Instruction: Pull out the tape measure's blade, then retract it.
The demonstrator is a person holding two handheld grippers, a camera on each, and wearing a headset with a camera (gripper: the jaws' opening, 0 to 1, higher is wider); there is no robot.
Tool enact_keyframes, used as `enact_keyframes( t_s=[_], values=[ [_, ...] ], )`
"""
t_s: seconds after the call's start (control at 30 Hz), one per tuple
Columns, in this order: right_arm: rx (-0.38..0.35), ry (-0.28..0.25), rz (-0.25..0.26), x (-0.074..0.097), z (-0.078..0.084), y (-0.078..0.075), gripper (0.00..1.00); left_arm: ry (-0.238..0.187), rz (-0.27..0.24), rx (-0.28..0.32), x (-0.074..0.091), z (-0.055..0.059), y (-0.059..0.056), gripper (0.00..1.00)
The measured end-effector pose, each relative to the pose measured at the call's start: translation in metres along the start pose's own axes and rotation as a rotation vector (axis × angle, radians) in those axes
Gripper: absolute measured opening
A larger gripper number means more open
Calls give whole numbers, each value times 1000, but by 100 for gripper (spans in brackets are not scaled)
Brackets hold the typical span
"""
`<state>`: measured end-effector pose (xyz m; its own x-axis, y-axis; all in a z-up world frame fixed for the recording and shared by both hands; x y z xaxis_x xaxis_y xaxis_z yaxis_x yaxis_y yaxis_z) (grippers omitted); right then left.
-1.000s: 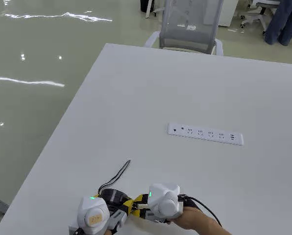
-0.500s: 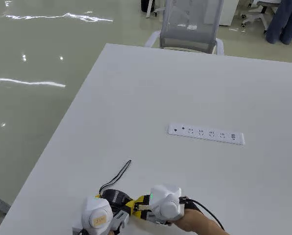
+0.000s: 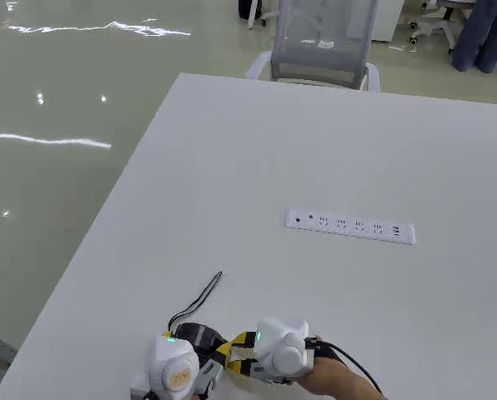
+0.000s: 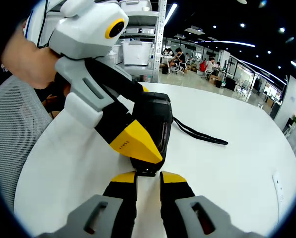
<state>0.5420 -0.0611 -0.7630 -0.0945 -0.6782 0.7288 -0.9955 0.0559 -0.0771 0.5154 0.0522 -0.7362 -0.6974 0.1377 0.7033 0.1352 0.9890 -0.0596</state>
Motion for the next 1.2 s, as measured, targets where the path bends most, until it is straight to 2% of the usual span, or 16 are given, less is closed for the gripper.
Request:
enact_keyframes(
  t_s=[0.17,0.37,0.6,0.8,0.9,0.97,1.2],
  values=[
    [-2,19,16,-8,0,5,14,2,1,-4,0,0,-1,61],
    [-33,26,34,1,7,1,12,-1,-1,7,-1,0,-1,62],
    [-52,19,58,15,12,2,18,1,7,17,0,1,-2,63],
    [-79,16,82,28,14,6,22,-13,26,-24,10,-3,4,66],
    [-101,11,97,35,16,7,25,-15,55,-49,16,-4,6,66],
    [-110,10,107,42,16,10,27,-9,60,-89,20,-4,7,68],
    [-153,10,149,64,20,17,32,-14,102,-131,32,1,9,68]
  ],
)
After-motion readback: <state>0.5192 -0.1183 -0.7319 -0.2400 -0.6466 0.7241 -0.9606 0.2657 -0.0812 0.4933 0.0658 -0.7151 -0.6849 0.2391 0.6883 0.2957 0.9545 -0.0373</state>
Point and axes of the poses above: the centre of the closed fingertips' face, and the gripper's own axes: x roughly backward along the fingers, y roughly to its left, z roughly out of its underside, the point moved 7 cm from there along x, roughly backward along the fingers, and after that the axes turned 8 degrees about y, right-handed, at the moved point
